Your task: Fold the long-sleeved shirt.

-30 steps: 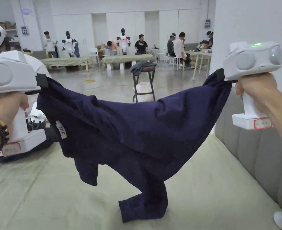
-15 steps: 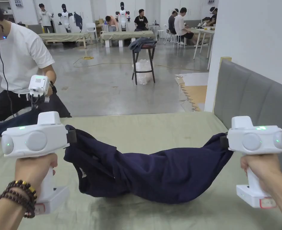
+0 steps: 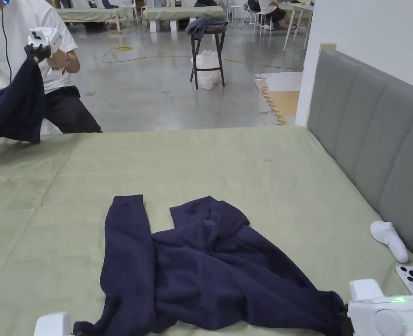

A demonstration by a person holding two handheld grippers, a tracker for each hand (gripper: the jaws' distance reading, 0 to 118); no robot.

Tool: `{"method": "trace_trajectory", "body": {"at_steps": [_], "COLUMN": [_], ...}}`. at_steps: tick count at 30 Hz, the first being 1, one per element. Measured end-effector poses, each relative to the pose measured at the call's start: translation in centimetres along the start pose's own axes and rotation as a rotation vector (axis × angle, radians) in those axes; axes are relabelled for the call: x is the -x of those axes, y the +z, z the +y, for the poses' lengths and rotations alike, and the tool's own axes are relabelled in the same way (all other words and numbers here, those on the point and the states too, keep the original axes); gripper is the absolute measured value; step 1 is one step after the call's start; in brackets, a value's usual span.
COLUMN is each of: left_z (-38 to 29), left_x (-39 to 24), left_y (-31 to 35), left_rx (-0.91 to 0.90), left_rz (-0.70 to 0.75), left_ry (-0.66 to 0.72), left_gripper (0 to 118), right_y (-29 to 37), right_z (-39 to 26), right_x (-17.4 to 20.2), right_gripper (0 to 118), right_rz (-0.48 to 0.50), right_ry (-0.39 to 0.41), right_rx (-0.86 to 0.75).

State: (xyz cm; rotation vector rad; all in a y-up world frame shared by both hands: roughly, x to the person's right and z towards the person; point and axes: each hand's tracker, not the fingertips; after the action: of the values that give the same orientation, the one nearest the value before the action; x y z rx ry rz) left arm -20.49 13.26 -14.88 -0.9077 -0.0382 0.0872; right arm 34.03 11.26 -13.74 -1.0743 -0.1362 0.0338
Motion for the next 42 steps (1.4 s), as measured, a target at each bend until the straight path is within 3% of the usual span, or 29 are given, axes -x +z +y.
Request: {"method": "trace_trajectory", "body": {"at_steps": [3, 4, 5, 7, 8, 11, 12, 13, 14, 15, 16, 18, 20, 21, 22, 23, 24, 28, 29, 30, 33, 34, 35, 37, 39, 42], "left_z": [-0.3, 0.3, 1.0, 2.2, 2.8, 5.0, 5.3, 5.9, 6.3, 6.7, 6.3, 7.4, 8.3, 9.0, 9.7, 10.4, 11.4, 15.9, 17.1, 17.9, 20.6, 21.0, 21.8, 22.8, 22.9, 23.1], "left_x": [0.9, 1.0, 1.0, 0.8, 0.4, -0.7, -1.6, -2.1, -2.7, -3.4, -4.1, -5.1, -5.1, -5.8, -6.5, -7.2, -7.3, -10.0, -11.0, -11.7, -14.0, -14.3, -14.8, -15.9, -16.5, -18.4], "left_y": [0.2, 0.3, 0.9, 2.3, 4.0, 6.8, 8.0, 8.7, 9.1, 9.7, 10.1, 10.4, 9.7, 9.6, 9.4, 9.2, 8.3, 4.6, 3.4, 2.4, -2.2, -3.4, -5.2, -8.4, -11.2, -16.2], "left_rx": [-0.034, -0.038, -0.048, -0.080, -0.128, -0.180, -0.209, -0.231, -0.244, -0.298, -0.279, -0.261, -0.269, -0.264, -0.267, -0.276, -0.276, -0.249, -0.229, -0.219, -0.171, -0.160, -0.106, -0.012, 0.027, 0.105], "left_rz": [-0.058, -0.053, -0.055, -0.069, -0.092, -0.127, -0.145, -0.160, -0.156, -0.128, -0.135, -0.181, -0.215, -0.219, -0.215, -0.216, -0.230, -0.261, -0.265, -0.266, -0.283, -0.281, -0.298, -0.312, -0.336, -0.233], "left_ry": [0.056, 0.047, 0.038, 0.003, -0.006, -0.007, -0.004, -0.011, -0.027, -0.046, -0.056, -0.058, -0.051, -0.071, -0.089, -0.106, -0.120, -0.158, -0.192, -0.209, -0.235, -0.236, -0.224, -0.224, -0.278, -0.421], "left_gripper": [15, 31, 54, 110, 108, 97, 77, 23, 8, 5, 4, 4, 4, 4, 4, 4, 4, 4, 4, 4, 4, 17, 40, 108, 103, 101], "right_y": [-0.1, 0.7, 1.7, 4.8, 7.1, 11.1, 12.1, 12.9, 12.8, 13.0, 13.4, 13.5, 13.1, 12.6, 12.1, 11.1, 9.9, 4.6, 3.2, 2.2, -0.7, -1.2, -1.4, -1.2, -1.1, -1.2], "right_z": [0.2, 0.7, 1.2, 1.7, 1.5, 2.0, 2.0, 2.0, 2.6, 2.7, 2.6, 3.0, 3.2, 3.3, 3.8, 3.8, 3.7, 2.5, 2.3, 2.2, 2.0, 2.0, 1.9, 1.8, 1.8, 1.8], "right_x": [0.2, 0.2, 0.2, 0.6, 0.9, 2.1, 2.4, 2.8, 1.8, 2.0, 2.2, 1.6, 1.3, 1.0, 0.5, 0.2, -0.1, -0.7, -0.8, -0.8, -0.9, -0.9, -0.6, -0.3, -0.4, -0.7], "right_gripper": [10, 17, 40, 116, 117, 114, 105, 64, 13, 0, 0, 0, 4, 25, 67, 87, 94, 87, 77, 56, 23, 5, 5, 5, 5, 5], "right_rz": [-0.002, 0.000, -0.007, -0.032, -0.023, 0.042, 0.074, 0.095, 0.095, 0.080, 0.049, 0.125, 0.110, 0.089, 0.066, 0.043, 0.029, -0.010, 0.010, 0.013, 0.000, 0.020, 0.012, -0.004, -0.004, 0.006], "right_ry": [0.000, 0.001, -0.004, -0.021, -0.018, -0.035, -0.054, -0.065, -0.071, -0.070, -0.085, -0.077, -0.095, -0.096, -0.101, -0.106, -0.103, -0.105, -0.081, -0.077, -0.099, -0.113, -0.116, -0.105, -0.112, -0.124], "right_rx": [-0.073, -0.078, -0.093, -0.190, -0.297, -0.344, -0.351, -0.374, -0.390, -0.385, -0.391, -0.388, -0.381, -0.360, -0.317, -0.274, -0.232, -0.112, -0.076, -0.049, -0.057, -0.048, -0.036, -0.049, -0.050, -0.048]}}
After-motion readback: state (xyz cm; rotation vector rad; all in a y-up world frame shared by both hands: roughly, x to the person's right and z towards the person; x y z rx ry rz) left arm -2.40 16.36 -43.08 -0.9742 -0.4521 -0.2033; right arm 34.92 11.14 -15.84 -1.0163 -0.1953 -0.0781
